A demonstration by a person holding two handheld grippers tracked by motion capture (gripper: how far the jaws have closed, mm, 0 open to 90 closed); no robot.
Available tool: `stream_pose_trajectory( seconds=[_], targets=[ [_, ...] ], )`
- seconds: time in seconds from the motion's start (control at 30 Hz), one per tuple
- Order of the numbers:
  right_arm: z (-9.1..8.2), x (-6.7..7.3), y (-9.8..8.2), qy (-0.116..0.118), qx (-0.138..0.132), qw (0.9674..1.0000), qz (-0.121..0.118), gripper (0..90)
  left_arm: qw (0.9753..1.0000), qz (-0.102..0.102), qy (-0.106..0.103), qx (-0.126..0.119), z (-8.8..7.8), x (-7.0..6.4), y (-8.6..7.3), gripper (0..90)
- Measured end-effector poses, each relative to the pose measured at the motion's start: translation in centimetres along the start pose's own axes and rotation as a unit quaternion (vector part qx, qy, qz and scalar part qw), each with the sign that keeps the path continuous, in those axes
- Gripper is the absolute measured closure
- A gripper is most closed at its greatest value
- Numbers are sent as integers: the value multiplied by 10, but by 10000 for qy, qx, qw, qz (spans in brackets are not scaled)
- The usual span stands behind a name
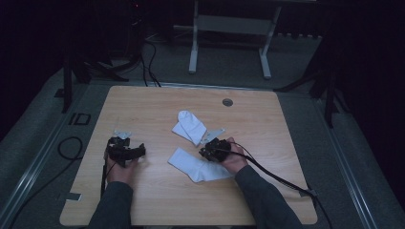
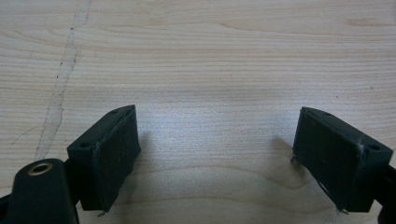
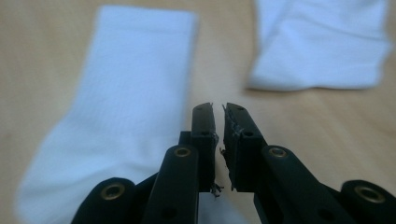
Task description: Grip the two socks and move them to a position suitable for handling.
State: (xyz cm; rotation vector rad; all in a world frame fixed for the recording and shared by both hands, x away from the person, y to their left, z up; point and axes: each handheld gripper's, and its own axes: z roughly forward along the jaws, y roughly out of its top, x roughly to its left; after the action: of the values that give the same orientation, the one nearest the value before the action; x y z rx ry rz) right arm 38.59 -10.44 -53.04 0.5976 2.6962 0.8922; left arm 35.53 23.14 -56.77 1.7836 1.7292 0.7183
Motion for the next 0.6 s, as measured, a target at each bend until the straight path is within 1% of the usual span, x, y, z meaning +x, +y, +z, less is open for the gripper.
stream_pose_trajectory(
  seconds=[0.03, 0.13, 0.2, 0.27, 0.3, 0.33, 0.37, 0.4, 0.47, 0.5, 0.53, 0.57, 0.6],
  targets=[
    [1, -2, 3, -72, -8, 10000, 2, 798, 10000, 1, -1, 1, 0, 0, 0, 145],
    [6, -5, 15, -185, -31, 9998, -41, 758, 10000, -3, -1, 0, 0, 0, 0, 145],
    [12, -7, 22, -264, -62, 9996, -12, 730, 10000, -13, 0, -10, 0, 0, 0, 145],
    [18, -9, 27, -341, -68, 9994, 13, 724, 10000, -16, 0, -11, 0, 0, 0, 145],
    [21, -11, 29, -311, -117, 9994, 70, 724, 10000, -9, 1, -6, 0, 0, 0, 145],
    [24, -13, 30, -330, -101, 9993, 142, 724, 10000, -1, 0, 0, 0, 0, 0, 145],
    [24, -13, 30, -330, -101, 9993, 142, 724, 10000, -1, 0, 0, 0, 0, 0, 145],
    [33, -17, 33, -370, 10, 9991, 181, 742, 10000, -2, -1, 0, 0, 0, 0, 145],
    [37, -17, 32, -350, 158, 9992, 145, 798, 10000, -2, -1, 0, 0, 0, 0, 145],
    [37, -17, 32, -350, 158, 9992, 145, 798, 10000, -2, -1, 0, 0, 0, 0, 145],
    [41, -17, 28, -397, 351, 9985, 100, 831, 10000, -1, -1, 1, 0, 0, 0, 145],
    [41, -17, 28, -397, 351, 9985, 100, 831, 10000, -1, -1, 1, 0, 0, 0, 145],
    [38, -18, 25, -335, 331, 9987, 180, 838, 10000, 0, 0, 2, 0, 0, 0, 145]
  ],
)
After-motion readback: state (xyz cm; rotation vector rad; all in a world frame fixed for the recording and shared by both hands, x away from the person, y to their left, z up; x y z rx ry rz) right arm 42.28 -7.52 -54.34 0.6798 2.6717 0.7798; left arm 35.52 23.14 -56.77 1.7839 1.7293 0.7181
